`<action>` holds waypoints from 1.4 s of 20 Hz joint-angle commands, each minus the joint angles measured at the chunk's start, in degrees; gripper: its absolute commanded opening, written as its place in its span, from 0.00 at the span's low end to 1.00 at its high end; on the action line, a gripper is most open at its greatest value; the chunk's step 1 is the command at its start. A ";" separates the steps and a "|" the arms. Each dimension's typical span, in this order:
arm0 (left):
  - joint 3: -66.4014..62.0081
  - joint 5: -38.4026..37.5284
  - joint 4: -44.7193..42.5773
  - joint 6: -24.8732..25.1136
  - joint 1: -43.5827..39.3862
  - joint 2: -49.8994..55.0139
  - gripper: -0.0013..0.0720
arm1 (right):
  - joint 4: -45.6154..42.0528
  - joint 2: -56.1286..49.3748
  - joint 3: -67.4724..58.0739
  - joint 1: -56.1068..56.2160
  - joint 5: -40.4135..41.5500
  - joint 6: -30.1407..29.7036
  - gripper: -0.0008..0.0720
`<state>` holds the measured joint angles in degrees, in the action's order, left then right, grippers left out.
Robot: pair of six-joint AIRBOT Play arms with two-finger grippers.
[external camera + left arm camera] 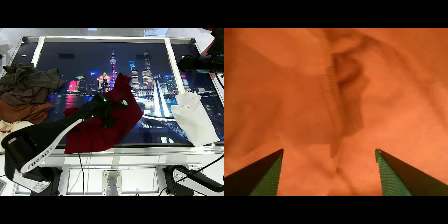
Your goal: Fold the shirts.
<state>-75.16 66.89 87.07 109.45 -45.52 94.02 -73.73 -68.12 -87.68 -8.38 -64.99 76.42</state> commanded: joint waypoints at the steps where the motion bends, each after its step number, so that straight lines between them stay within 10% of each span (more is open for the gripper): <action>1: -0.66 0.72 -2.03 -1.25 -1.84 1.57 0.83 | -0.68 1.05 -0.02 -0.39 -1.97 -0.42 0.66; 8: -2.23 -5.55 -1.20 -3.13 -1.81 1.66 0.33 | 2.47 1.05 4.44 -0.37 -1.99 -1.51 0.66; 15: -2.23 -4.92 -1.42 -4.35 -1.60 2.45 0.53 | 2.75 1.07 7.34 -0.33 -1.73 -1.95 0.66; 18: -2.23 -4.85 -2.03 -6.40 -0.20 3.85 0.47 | 3.72 1.07 7.34 -0.33 -1.64 -2.25 0.66; 21: -2.34 -5.73 -3.61 -7.91 1.42 4.09 0.03 | 5.03 1.07 7.34 -0.33 -1.81 -2.95 0.66; 28: -9.84 2.82 -24.09 -12.98 2.73 3.98 0.03 | 10.75 1.07 14.58 0.74 -10.36 -2.69 0.66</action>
<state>-81.21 65.39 73.76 98.94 -43.18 98.02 -66.52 -67.09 -77.52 -8.36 -70.78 73.67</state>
